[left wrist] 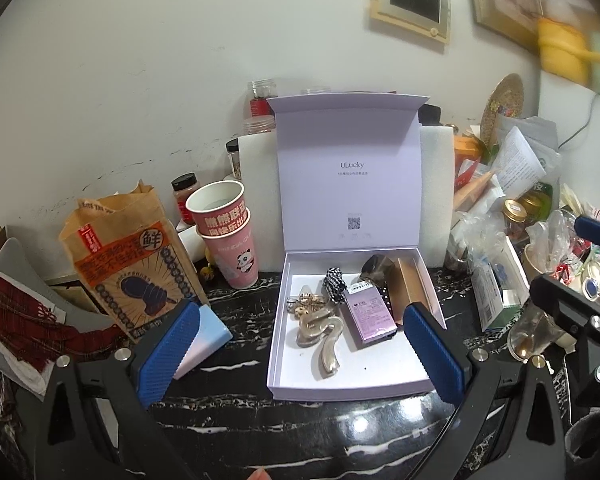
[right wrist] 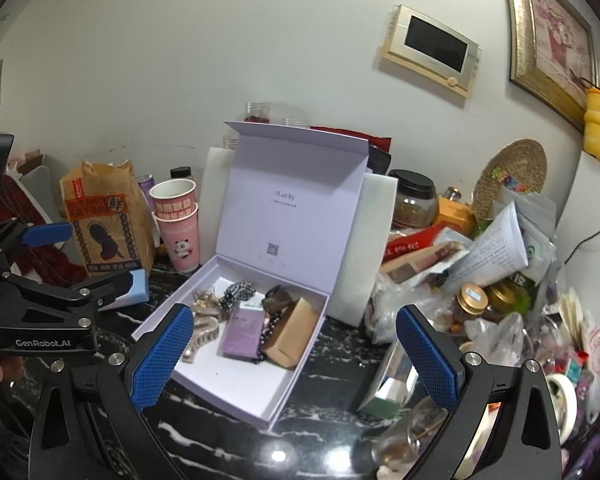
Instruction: Organize rigid objects
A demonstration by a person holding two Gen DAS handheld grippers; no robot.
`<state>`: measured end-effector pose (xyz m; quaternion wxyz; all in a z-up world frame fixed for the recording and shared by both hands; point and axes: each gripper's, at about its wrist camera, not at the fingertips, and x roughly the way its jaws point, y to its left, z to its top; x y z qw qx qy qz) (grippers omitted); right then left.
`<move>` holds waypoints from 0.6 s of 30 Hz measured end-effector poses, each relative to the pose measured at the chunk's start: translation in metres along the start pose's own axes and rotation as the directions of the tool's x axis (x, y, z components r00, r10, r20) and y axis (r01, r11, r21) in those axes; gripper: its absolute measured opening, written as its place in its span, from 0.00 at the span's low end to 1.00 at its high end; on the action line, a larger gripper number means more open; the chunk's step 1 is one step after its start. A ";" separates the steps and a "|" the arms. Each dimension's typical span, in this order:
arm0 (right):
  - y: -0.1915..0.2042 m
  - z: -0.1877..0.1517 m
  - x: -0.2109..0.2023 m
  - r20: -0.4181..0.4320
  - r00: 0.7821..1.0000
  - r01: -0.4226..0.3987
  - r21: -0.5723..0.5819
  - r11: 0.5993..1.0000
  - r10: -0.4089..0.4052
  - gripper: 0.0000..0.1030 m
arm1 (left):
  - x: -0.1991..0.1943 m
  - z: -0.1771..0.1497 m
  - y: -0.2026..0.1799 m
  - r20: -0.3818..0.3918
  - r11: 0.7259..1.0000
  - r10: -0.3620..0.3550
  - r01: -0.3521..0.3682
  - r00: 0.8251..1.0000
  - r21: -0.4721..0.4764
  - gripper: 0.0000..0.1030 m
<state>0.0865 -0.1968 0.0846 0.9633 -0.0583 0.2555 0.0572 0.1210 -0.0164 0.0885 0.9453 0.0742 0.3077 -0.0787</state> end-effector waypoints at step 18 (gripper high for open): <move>-0.004 -0.044 -0.017 -0.022 0.999 0.045 0.057 0.997 -0.044 1.00 | -0.017 -0.045 -0.010 -0.019 0.999 0.042 -0.042 0.999 -0.022 1.00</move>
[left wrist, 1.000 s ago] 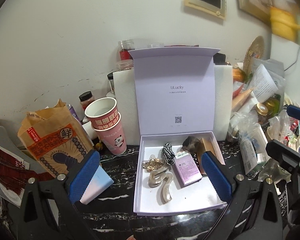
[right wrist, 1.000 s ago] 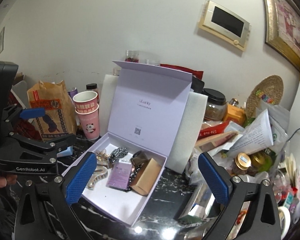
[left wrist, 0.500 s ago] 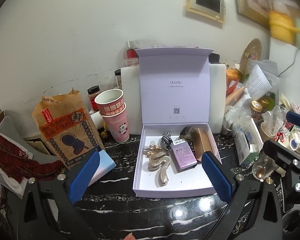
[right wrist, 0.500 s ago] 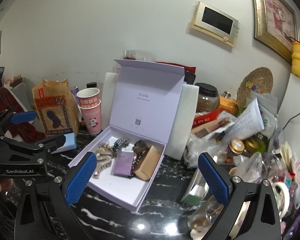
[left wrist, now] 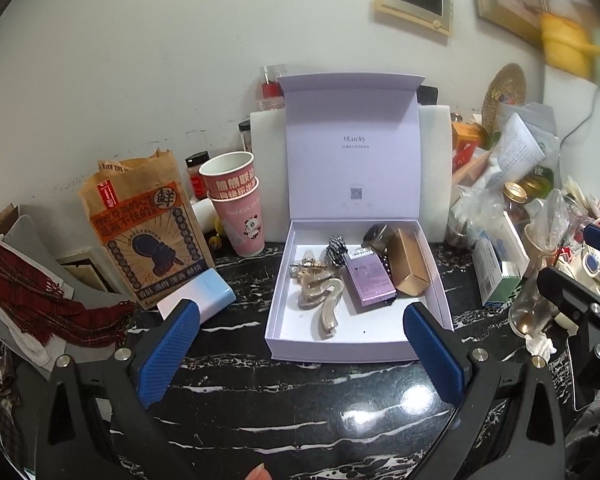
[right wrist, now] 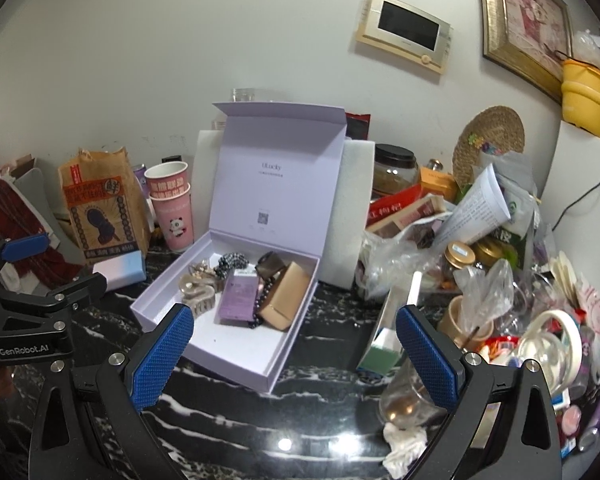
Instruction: Organize rigid objects
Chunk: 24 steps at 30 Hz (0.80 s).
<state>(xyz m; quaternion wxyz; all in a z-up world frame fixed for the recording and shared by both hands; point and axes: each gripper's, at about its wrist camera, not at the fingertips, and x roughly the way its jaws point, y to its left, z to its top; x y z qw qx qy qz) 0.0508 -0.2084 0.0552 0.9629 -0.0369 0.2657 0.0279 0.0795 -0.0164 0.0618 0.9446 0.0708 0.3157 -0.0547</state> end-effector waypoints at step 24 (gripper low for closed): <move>0.003 -0.006 -0.005 -0.011 1.000 -0.004 -0.004 1.000 0.004 1.00 | 0.002 -0.007 0.001 -0.025 1.000 -0.006 0.006 1.000 -0.013 1.00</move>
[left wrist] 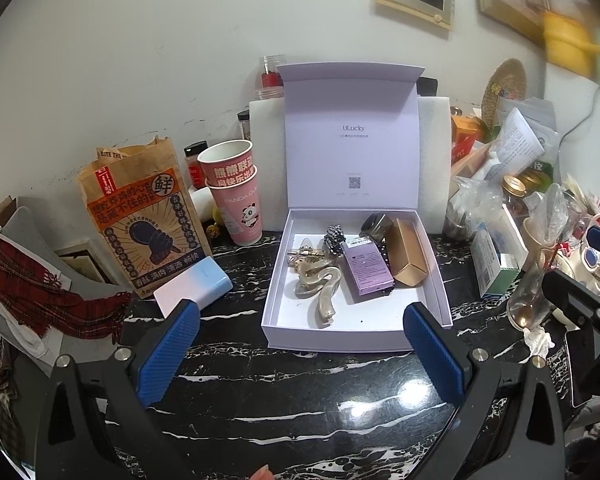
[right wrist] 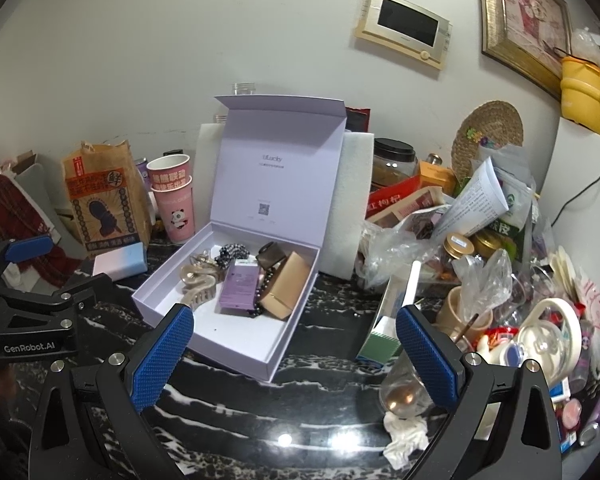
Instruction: Organize rigid objects
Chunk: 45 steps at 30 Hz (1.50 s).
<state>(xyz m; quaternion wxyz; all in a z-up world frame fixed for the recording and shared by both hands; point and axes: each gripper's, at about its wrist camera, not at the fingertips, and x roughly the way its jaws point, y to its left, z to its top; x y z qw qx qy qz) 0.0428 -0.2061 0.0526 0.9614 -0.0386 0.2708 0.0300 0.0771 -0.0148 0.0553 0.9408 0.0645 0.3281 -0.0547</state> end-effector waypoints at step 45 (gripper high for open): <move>-0.002 0.001 0.005 -0.014 1.000 -0.003 -0.022 1.000 0.003 1.00 | 0.004 -0.004 0.001 -0.027 1.000 -0.023 0.023 0.999 0.006 1.00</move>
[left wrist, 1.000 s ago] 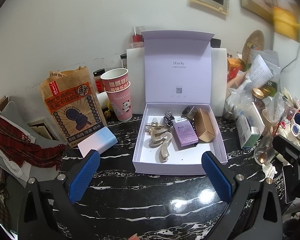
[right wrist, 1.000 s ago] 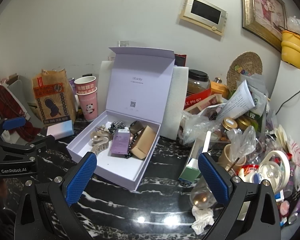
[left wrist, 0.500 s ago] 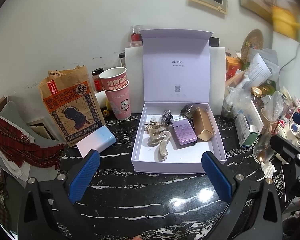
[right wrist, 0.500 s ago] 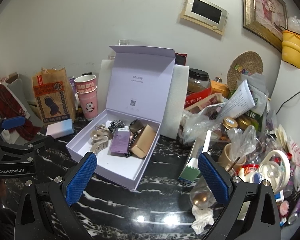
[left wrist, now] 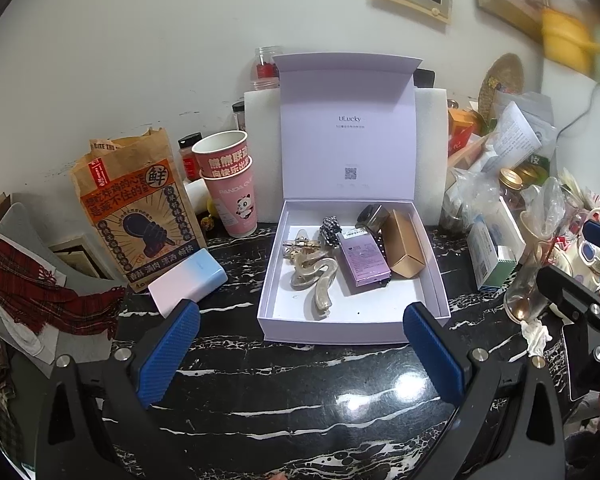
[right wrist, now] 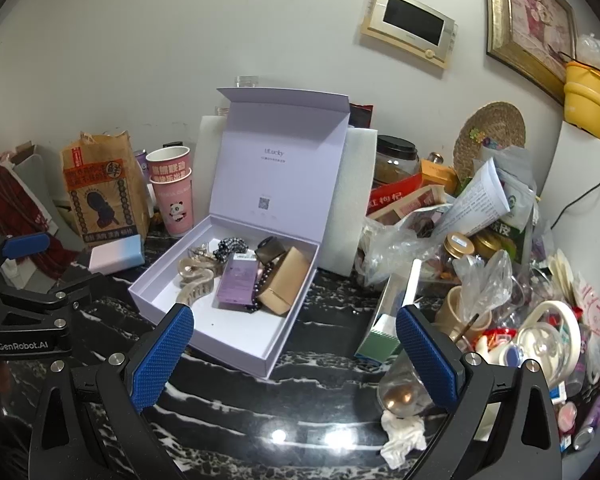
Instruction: Organize rigid objects
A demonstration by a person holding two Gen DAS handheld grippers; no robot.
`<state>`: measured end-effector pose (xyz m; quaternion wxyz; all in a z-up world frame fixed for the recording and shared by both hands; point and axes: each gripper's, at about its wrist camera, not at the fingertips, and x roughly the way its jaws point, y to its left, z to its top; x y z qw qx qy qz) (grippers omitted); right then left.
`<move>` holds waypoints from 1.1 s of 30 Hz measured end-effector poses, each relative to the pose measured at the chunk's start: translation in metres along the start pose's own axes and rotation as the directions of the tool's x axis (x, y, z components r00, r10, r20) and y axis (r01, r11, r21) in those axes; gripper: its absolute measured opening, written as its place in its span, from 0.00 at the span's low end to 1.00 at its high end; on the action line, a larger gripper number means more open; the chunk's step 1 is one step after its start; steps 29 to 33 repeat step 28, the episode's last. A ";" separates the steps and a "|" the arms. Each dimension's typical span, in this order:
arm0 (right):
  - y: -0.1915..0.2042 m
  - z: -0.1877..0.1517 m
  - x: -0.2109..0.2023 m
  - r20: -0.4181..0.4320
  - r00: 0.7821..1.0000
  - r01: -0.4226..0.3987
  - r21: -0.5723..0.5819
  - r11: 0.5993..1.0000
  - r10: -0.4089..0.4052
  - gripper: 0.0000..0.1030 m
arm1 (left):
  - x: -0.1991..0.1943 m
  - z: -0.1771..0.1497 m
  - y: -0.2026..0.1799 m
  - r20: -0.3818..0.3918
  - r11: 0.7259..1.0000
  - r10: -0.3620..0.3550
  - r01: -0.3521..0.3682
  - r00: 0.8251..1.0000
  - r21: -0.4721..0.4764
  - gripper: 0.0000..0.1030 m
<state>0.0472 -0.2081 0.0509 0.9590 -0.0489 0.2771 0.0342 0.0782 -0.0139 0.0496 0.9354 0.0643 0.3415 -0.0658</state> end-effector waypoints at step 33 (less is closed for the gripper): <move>-0.003 -0.004 0.008 -0.019 1.000 0.006 -0.018 1.000 -0.006 1.00 | 0.009 -0.005 -0.004 -0.019 1.000 0.019 -0.018 1.000 0.019 1.00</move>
